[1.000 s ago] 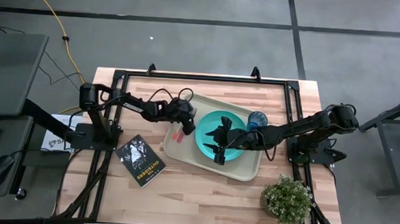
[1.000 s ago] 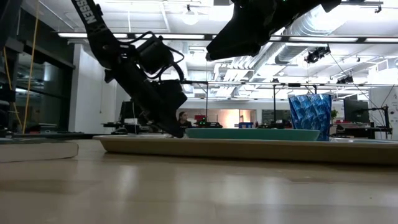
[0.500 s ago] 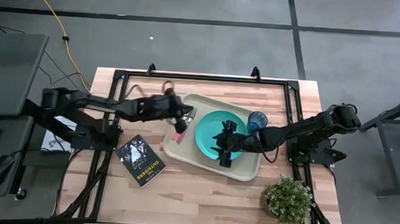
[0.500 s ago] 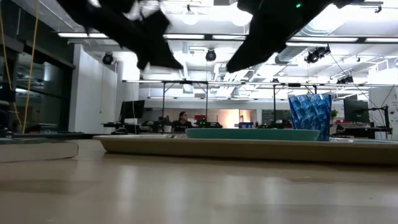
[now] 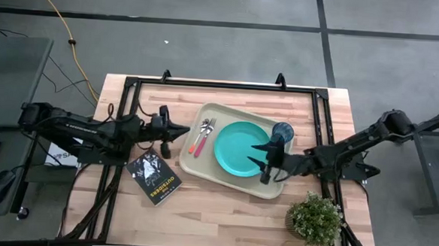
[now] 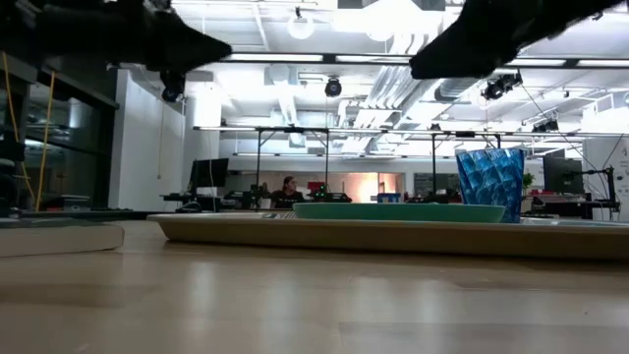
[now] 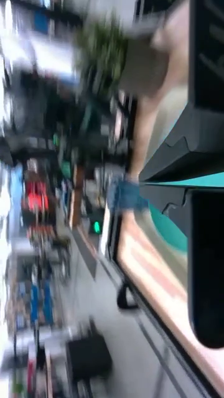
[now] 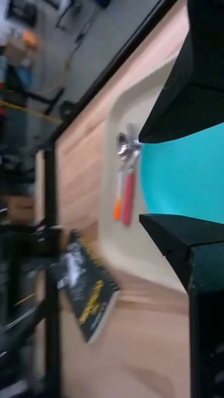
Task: Pick and place plate/cup/fork/spoon on tray
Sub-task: Return to Home Position
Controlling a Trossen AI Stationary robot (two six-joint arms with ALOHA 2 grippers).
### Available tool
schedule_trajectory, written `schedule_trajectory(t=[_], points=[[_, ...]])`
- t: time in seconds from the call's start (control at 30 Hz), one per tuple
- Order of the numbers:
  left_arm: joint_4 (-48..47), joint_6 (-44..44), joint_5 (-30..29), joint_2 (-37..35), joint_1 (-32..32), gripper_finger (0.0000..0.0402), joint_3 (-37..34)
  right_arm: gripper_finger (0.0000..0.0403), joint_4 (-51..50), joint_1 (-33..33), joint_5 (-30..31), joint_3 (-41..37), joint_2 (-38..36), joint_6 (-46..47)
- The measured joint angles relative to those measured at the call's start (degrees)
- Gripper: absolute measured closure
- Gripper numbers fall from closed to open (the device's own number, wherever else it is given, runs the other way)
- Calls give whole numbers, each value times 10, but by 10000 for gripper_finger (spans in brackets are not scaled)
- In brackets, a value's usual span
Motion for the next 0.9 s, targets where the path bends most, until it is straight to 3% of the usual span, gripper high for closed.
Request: schedule_trajectory(t=[0.2,0.3,0.43,0.57,0.9], points=[[18,-1,124,-47,-4,401,-4,214,253,-41,-48,-117,-35,-48],[17,-1,149,-56,-20,401,-4,214,320,-65,-104,-149,-34,-48],[14,0,108,-56,-44,401,-4,214,340,-81,-162,-155,-34,-34],[9,0,44,-56,-57,401,-4,214,343,-83,-163,-155,-34,-29],[-3,11,35,-56,-59,401,-4,214,340,-83,-163,-155,-34,-30]])
